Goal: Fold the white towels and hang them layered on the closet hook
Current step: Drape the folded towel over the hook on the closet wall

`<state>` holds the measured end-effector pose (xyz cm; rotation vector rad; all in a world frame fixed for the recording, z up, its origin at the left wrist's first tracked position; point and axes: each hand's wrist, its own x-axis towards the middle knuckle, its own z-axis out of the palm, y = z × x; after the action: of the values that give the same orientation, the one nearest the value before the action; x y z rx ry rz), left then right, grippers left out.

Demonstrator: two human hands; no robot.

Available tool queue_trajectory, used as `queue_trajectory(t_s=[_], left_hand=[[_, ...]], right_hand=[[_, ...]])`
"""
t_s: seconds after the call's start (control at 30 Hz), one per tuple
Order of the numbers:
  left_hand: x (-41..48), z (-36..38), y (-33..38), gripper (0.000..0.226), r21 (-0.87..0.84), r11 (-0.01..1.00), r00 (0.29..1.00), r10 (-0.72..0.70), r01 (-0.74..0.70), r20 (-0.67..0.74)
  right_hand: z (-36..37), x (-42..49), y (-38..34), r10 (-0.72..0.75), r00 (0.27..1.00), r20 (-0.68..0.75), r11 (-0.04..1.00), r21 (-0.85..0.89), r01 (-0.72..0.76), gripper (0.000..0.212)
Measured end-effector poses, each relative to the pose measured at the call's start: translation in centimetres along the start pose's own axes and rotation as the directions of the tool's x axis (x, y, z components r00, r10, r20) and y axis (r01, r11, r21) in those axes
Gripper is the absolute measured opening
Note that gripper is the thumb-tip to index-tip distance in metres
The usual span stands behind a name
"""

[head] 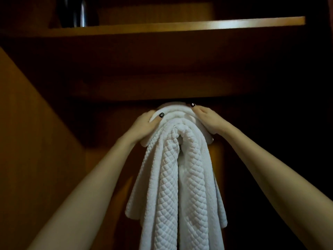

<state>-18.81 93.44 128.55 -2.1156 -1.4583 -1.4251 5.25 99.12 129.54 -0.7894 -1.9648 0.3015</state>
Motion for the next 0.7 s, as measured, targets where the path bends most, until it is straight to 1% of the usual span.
queue_trajectory(t_s=[0.07, 0.13, 0.17, 0.23, 0.3, 0.37, 0.47, 0.53, 0.6, 0.63, 0.7], left_hand=[[0.4, 0.1, -0.2, 0.030, 0.029, 1.000, 0.999, 0.009, -0.007, -0.044], [0.4, 0.1, -0.9, 0.032, 0.003, 1.000, 0.999, -0.009, 0.009, -0.038], [0.4, 0.1, -1.1, 0.032, -0.013, 1.000, 1.000, -0.018, 0.018, -0.022], [0.3, 0.4, -1.6, 0.033, -0.025, 0.999, 0.999, -0.028, 0.028, 0.022], [0.2, 0.7, -1.8, 0.040, -0.051, 0.998, 0.998, -0.043, 0.046, 0.054], [0.1, 0.9, -1.7, 0.043, -0.107, 0.993, 0.998, -0.046, 0.051, 0.049], [0.6, 1.1, -1.4, 0.037, -0.179, 0.984, 1.000, 0.018, -0.017, 0.002], [1.2, 1.0, -1.6, 0.035, -0.217, 0.975, 0.999, 0.040, -0.045, -0.028], [2.3, 0.8, -2.0, 0.033, -0.207, 0.976, 0.997, 0.060, -0.067, -0.039], [2.7, 0.7, -2.2, 0.032, -0.198, 0.977, 0.997, 0.070, -0.076, -0.036], [3.1, 0.8, -2.4, 0.028, -0.231, 0.970, 0.997, 0.073, -0.078, -0.031]], right_hand=[[0.2, 0.6, 0.2, 0.005, 1.000, 0.025, 0.999, -0.046, -0.004, 0.067], [0.3, 0.9, 0.9, -0.004, 1.000, 0.016, 0.996, -0.092, 0.005, 0.067], [0.3, 0.9, 1.3, -0.008, 1.000, 0.004, 0.996, -0.086, 0.008, 0.066], [0.6, 0.9, 1.6, 0.001, 1.000, -0.017, 1.000, -0.010, -0.001, 0.062], [0.9, 0.6, 1.8, 0.005, 1.000, -0.029, 0.999, 0.043, -0.004, 0.057], [1.0, 0.2, 2.0, -0.003, 0.999, -0.032, 1.000, 0.019, 0.003, 0.052], [0.8, 0.1, 1.9, 0.011, 0.999, -0.032, 1.000, -0.011, -0.011, 0.045], [0.9, 0.6, 1.7, 0.009, 0.998, -0.064, 1.000, -0.008, -0.009, 0.043], [1.0, 1.4, 1.3, 0.013, 0.996, -0.084, 1.000, 0.017, -0.012, 0.042], [0.9, 1.6, 1.0, 0.019, 0.997, -0.077, 1.000, 0.026, -0.017, 0.043], [0.9, 1.9, 0.8, 0.019, 0.998, -0.052, 1.000, 0.017, -0.018, 0.044]])
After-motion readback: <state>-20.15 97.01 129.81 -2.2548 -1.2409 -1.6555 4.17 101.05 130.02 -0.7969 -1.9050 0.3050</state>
